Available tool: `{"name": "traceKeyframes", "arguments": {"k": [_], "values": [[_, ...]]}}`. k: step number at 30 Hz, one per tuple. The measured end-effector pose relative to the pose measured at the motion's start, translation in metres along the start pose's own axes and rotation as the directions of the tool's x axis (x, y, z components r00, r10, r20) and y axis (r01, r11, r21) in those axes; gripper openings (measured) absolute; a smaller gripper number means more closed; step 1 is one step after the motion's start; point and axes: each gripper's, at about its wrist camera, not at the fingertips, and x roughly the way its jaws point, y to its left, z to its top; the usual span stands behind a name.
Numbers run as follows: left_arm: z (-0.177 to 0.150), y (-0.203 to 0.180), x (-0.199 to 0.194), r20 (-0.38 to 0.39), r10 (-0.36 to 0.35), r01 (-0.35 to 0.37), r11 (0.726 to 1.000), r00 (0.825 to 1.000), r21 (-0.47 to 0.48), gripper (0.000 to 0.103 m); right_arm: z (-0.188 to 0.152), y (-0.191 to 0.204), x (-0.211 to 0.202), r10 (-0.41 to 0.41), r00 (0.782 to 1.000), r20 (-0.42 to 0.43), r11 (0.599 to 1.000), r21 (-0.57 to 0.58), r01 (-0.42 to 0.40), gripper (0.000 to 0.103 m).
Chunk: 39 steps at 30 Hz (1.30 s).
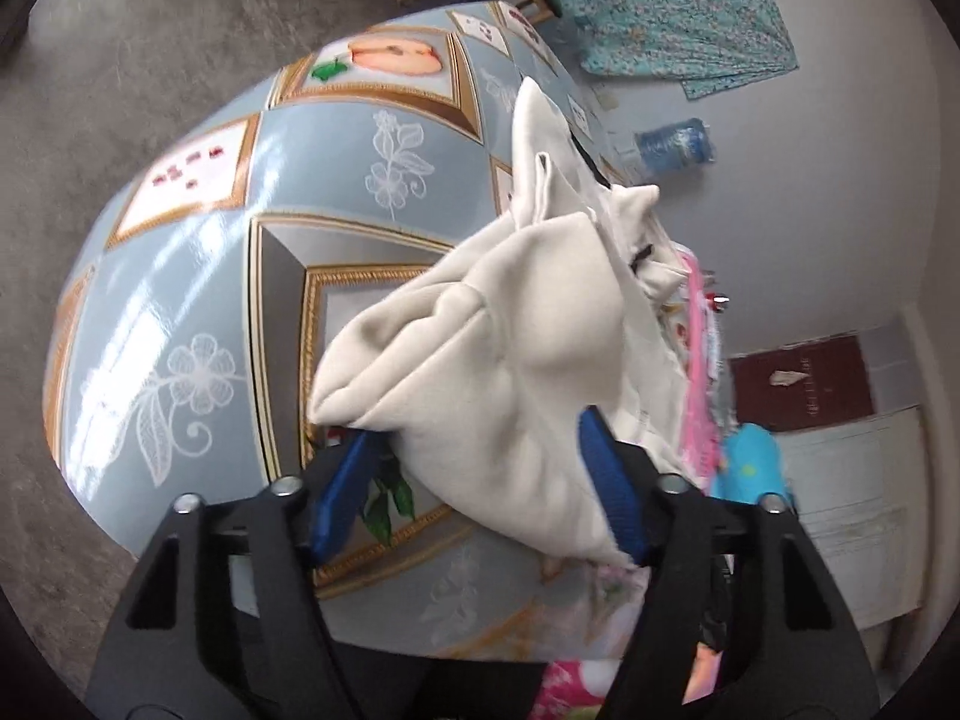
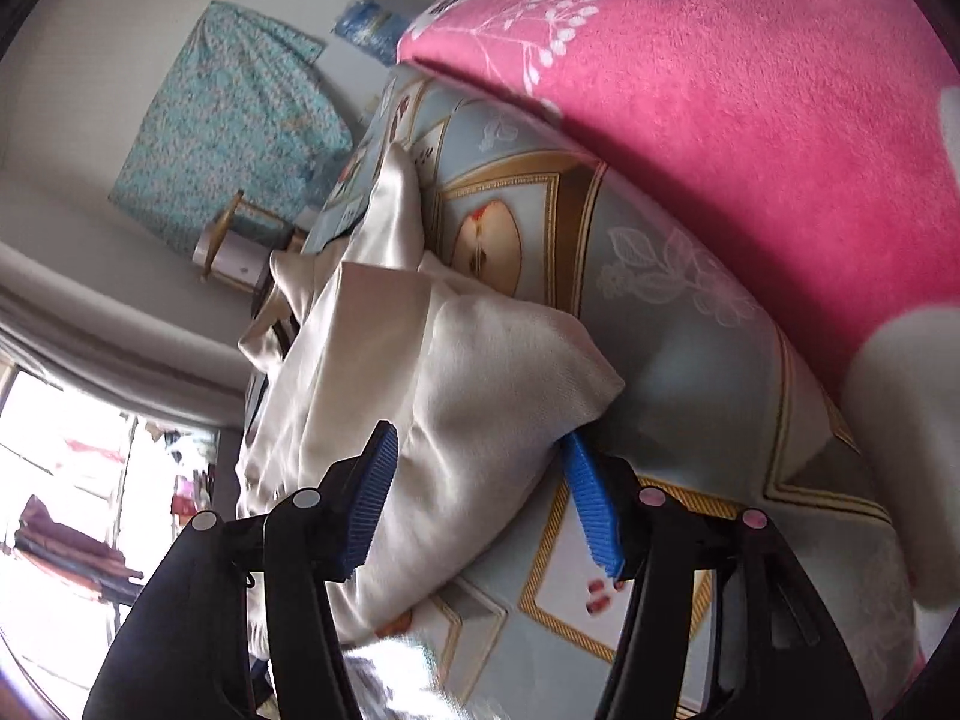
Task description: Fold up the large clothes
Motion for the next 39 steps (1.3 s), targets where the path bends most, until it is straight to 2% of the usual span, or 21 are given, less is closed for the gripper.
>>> {"name": "traceKeyframes", "arguments": {"k": [1,3,4,5,6,7,10,11,13,18,20,23,25,27,28,29,30,31,33,37,39], "values": [[-0.002,-0.003,0.001,0.022,0.032,-0.033,0.999,0.999,0.023,0.049,0.001,0.000,0.001,-0.004,1.000,0.015,1.000,0.006,0.003,0.046],[-0.004,-0.009,0.002,0.064,0.104,-0.110,0.990,0.992,0.085,0.030,0.002,0.003,0.006,-0.028,0.999,0.042,1.000,0.002,0.028,0.034],[-0.006,-0.013,0.002,0.085,0.140,-0.150,0.980,0.987,0.129,0.027,0.001,0.006,0.007,-0.042,0.998,0.052,0.999,-0.011,0.042,0.030],[-0.009,-0.019,0.002,0.109,0.165,-0.183,0.967,0.980,0.177,0.019,0.000,0.012,0.007,-0.068,0.995,0.068,0.996,-0.046,0.071,0.019],[-0.015,-0.030,-0.001,0.148,0.193,-0.226,0.941,0.970,0.251,0.013,-0.002,0.019,0.004,-0.089,0.992,0.088,0.991,-0.088,0.097,0.012],[-0.021,-0.039,-0.005,0.186,0.210,-0.261,0.914,0.960,0.312,0.011,-0.004,0.027,0.000,-0.109,0.988,0.107,0.984,-0.127,0.123,0.011],[-0.044,-0.077,-0.024,0.322,0.237,-0.374,0.793,0.917,0.481,0.008,-0.015,0.056,-0.025,-0.159,0.967,0.197,0.945,-0.252,0.207,0.008],[-0.050,-0.086,-0.032,0.348,0.227,-0.387,0.769,0.909,0.509,0.005,-0.018,0.063,-0.033,-0.160,0.963,0.216,0.938,-0.271,0.217,0.006],[-0.058,-0.096,-0.048,0.378,0.193,-0.385,0.750,0.905,0.538,0.004,-0.023,0.072,-0.050,-0.159,0.954,0.254,0.925,-0.299,0.234,0.005],[-0.069,-0.104,-0.081,0.387,0.163,-0.376,0.724,0.908,0.578,0.004,-0.034,0.067,-0.086,-0.136,0.963,0.235,0.928,-0.309,0.206,0.005],[-0.071,-0.096,-0.090,0.345,0.170,-0.353,0.733,0.923,0.582,0.004,-0.041,0.058,-0.097,-0.146,0.965,0.216,0.929,-0.305,0.209,0.005],[-0.068,-0.063,-0.090,0.242,0.229,-0.327,0.776,0.943,0.540,0.005,-0.047,0.036,-0.091,-0.143,0.981,0.129,0.940,-0.291,0.175,0.005],[-0.063,-0.035,-0.077,0.155,0.276,-0.317,0.805,0.948,0.502,0.011,-0.043,0.009,-0.081,-0.104,0.994,0.047,0.967,-0.228,0.112,0.008],[-0.054,-0.004,-0.068,0.059,0.294,-0.290,0.860,0.954,0.420,0.021,-0.034,-0.015,-0.077,-0.062,0.998,-0.006,0.985,-0.163,0.061,0.020],[-0.048,0.008,-0.072,0.036,0.268,-0.262,0.888,0.963,0.378,0.023,-0.030,-0.025,-0.080,-0.039,0.999,-0.018,0.991,-0.127,0.037,0.022],[-0.044,0.016,-0.080,0.043,0.247,-0.247,0.907,0.968,0.342,0.033,-0.026,-0.032,-0.085,-0.007,1.000,-0.025,0.995,-0.100,0.004,0.028],[-0.042,0.019,-0.088,0.080,0.255,-0.267,0.907,0.964,0.325,0.039,-0.023,-0.035,-0.094,0.008,1.000,-0.009,0.996,-0.091,-0.009,0.033],[-0.042,0.021,-0.097,0.126,0.269,-0.296,0.900,0.955,0.321,0.040,-0.021,-0.034,-0.103,-0.019,0.999,0.030,0.994,-0.107,0.022,0.035],[-0.036,0.021,-0.117,0.217,0.300,-0.357,0.881,0.929,0.311,0.041,-0.018,-0.026,-0.127,-0.107,0.986,0.130,0.979,-0.162,0.127,0.048],[-0.026,0.011,-0.126,0.254,0.288,-0.361,0.876,0.923,0.321,0.042,-0.020,0.005,-0.136,-0.120,0.974,0.190,0.953,-0.254,0.167,0.050],[-0.026,-0.009,-0.111,0.244,0.283,-0.360,0.853,0.927,0.378,0.043,-0.032,0.033,-0.114,-0.097,0.987,0.129,0.925,-0.353,0.137,0.054]]}}
